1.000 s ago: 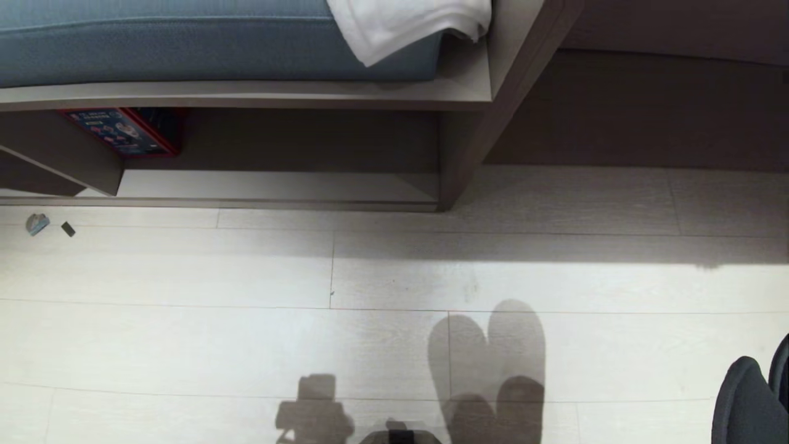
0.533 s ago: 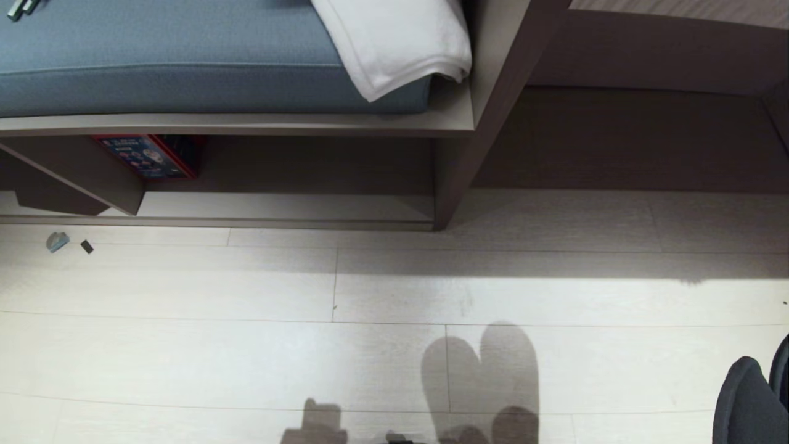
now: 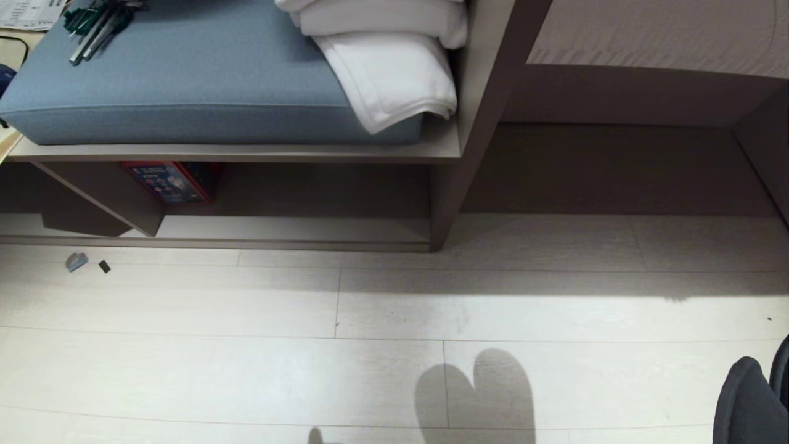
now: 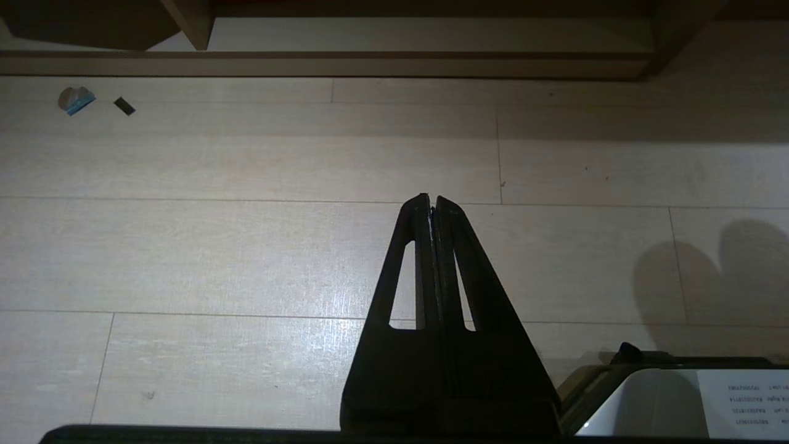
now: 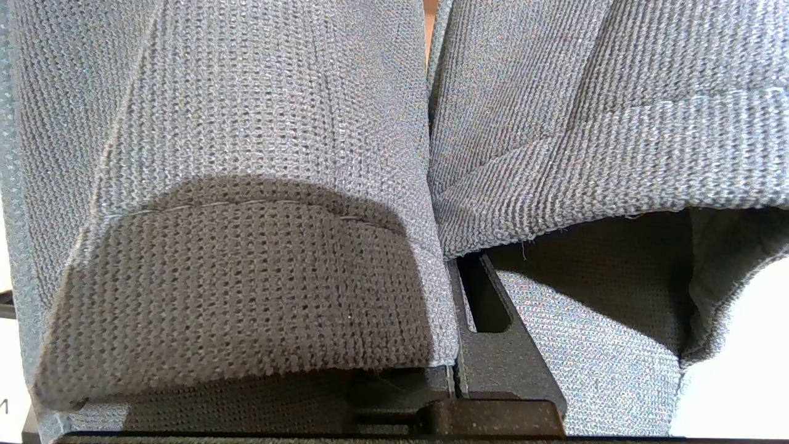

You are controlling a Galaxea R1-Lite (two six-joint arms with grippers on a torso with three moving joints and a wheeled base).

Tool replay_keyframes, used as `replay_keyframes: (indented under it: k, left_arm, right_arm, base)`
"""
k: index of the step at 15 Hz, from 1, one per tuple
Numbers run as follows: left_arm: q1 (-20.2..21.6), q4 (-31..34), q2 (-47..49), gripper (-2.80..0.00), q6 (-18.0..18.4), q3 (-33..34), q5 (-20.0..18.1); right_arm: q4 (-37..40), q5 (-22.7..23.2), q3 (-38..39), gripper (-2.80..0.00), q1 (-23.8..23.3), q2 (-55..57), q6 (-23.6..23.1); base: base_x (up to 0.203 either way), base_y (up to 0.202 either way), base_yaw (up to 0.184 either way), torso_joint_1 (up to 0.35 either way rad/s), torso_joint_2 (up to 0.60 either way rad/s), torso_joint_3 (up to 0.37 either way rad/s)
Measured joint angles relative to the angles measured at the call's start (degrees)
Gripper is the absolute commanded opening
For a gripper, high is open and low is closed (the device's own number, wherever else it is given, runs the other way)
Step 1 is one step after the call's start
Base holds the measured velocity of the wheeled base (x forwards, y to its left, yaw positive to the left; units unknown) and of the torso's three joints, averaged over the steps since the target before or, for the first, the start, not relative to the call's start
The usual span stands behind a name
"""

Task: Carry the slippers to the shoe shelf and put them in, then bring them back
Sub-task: Place the slippers into the shoe cabinet

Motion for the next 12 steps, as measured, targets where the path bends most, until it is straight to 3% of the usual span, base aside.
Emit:
replay_keyframes:
  k: [12]
  left_arm:
    - [0.0,-0.1,0.0,-2.8,-0.1,0.0,0.0]
  right_arm:
    - [0.0,0.0,0.0,-2.8,0.0,0.0,0.4]
  base:
    - [0.0,0.0,0.0,0.003,0.0,0.203]
